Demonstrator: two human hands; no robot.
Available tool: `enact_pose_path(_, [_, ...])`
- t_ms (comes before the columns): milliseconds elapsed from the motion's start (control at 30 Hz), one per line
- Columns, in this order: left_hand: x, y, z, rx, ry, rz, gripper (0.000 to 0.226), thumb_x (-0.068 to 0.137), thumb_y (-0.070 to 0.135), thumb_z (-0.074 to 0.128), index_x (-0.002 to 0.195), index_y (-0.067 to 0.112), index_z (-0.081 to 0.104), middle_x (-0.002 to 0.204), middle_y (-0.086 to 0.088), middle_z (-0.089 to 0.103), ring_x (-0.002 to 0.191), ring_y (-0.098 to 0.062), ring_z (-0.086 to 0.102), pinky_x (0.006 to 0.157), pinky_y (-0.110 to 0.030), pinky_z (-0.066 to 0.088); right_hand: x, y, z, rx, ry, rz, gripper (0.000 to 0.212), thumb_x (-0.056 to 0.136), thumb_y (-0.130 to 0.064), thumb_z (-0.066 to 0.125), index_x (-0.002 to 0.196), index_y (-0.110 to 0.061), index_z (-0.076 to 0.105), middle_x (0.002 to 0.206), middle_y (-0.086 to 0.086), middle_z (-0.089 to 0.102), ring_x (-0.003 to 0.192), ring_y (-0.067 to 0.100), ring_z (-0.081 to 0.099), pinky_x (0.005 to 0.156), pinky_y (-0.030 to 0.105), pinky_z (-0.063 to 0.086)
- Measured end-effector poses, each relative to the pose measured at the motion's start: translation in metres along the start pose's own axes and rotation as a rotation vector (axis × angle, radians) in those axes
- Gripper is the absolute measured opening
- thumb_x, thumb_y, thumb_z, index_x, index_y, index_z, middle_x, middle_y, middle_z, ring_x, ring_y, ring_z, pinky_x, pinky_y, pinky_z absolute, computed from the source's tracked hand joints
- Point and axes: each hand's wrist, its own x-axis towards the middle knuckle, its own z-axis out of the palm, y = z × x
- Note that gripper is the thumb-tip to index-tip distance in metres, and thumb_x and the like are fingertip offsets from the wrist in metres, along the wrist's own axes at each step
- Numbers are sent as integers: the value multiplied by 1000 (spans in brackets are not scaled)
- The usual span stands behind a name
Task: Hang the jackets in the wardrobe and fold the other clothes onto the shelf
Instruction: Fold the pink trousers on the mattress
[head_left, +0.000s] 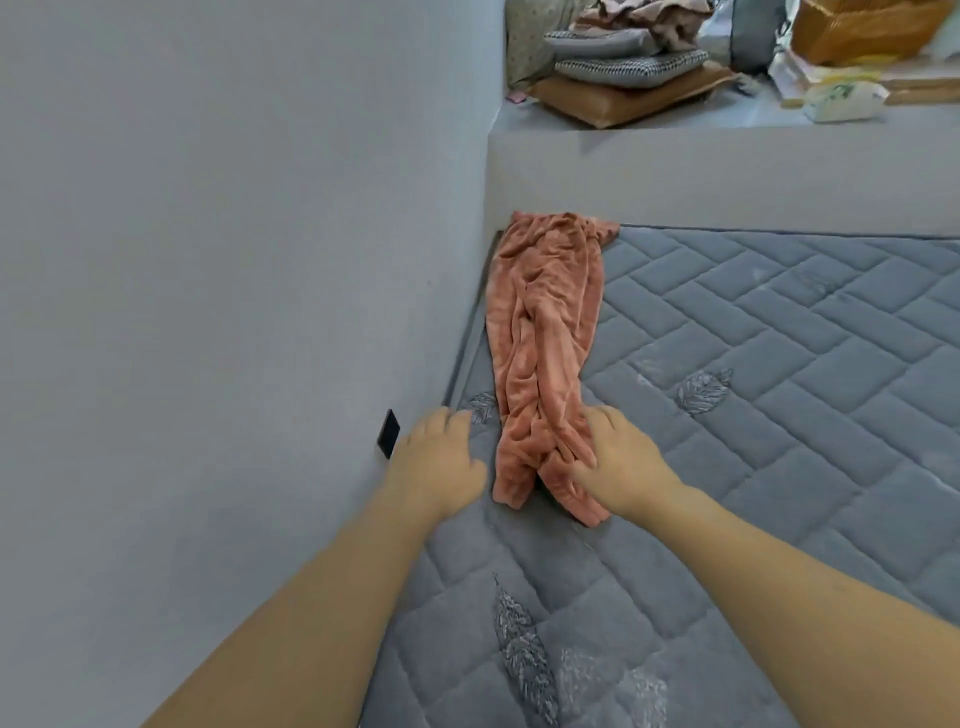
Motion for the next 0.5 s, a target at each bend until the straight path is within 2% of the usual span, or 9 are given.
enact_pose_path(33, [23,-1,33,-60,-30,4,66,94,31,48,153,17,23,157,-7,23,140,-30,29,114,-42,29,15,21,27,-37,1,-6,67,85,-45,56,144,-18,36,143,5,40,132,27,41,106,41,36])
enact_pose_path(100, [67,0,98,-176,-105,6,70,94,29,49,155,19,17,160,-7,17,144,-30,22,115,-46,28,39,62,84,-96,-53,25,85,83,-59,53,153,-29,16,157,1,19,145,25,23,116,51,16])
enact_pose_path(167, [102,3,160,-259,-166,-12,74,95,32,48,156,24,9,163,-6,8,147,-29,13,117,-50,22,58,102,136,-190,-145,85,94,81,-70,49,154,-40,-2,163,-3,-6,150,24,-1,116,58,-1])
enact_pose_path(200, [114,6,193,-259,-181,-29,74,95,36,48,156,27,8,163,-6,5,148,-29,10,118,-52,18,63,120,161,-244,-172,98,93,81,-74,45,154,-41,-3,163,-2,-12,150,24,-7,117,60,-4])
enact_pose_path(233, [119,8,224,-206,-158,-49,74,94,40,47,156,28,9,163,-7,5,148,-29,9,119,-53,12,63,136,185,-291,-142,83,89,82,-75,41,154,-41,3,163,0,-12,150,24,-8,117,60,-4])
enact_pose_path(267, [120,10,253,-117,-54,-65,72,91,44,47,154,28,16,161,-9,11,146,-30,12,119,-54,8,62,149,206,-317,-54,45,83,83,-74,37,154,-39,12,164,4,-5,151,25,-4,117,60,-1])
enact_pose_path(367, [124,3,312,30,294,-59,65,81,46,47,142,22,40,146,-12,36,136,-31,32,117,-58,14,60,169,247,-273,211,-42,74,82,-65,40,149,-33,34,161,8,19,149,29,16,117,59,7])
enact_pose_path(400, [125,3,321,27,361,-52,65,80,46,47,139,22,42,143,-12,39,134,-32,35,117,-58,16,59,173,250,-276,231,-53,73,82,-64,42,147,-33,36,161,8,20,149,30,17,118,59,7])
enact_pose_path(500, [125,1,318,52,409,-58,65,79,45,49,138,21,40,142,-14,39,133,-34,35,117,-59,16,60,167,243,-259,228,-54,72,82,-61,45,146,-30,39,161,10,21,149,30,16,118,59,8])
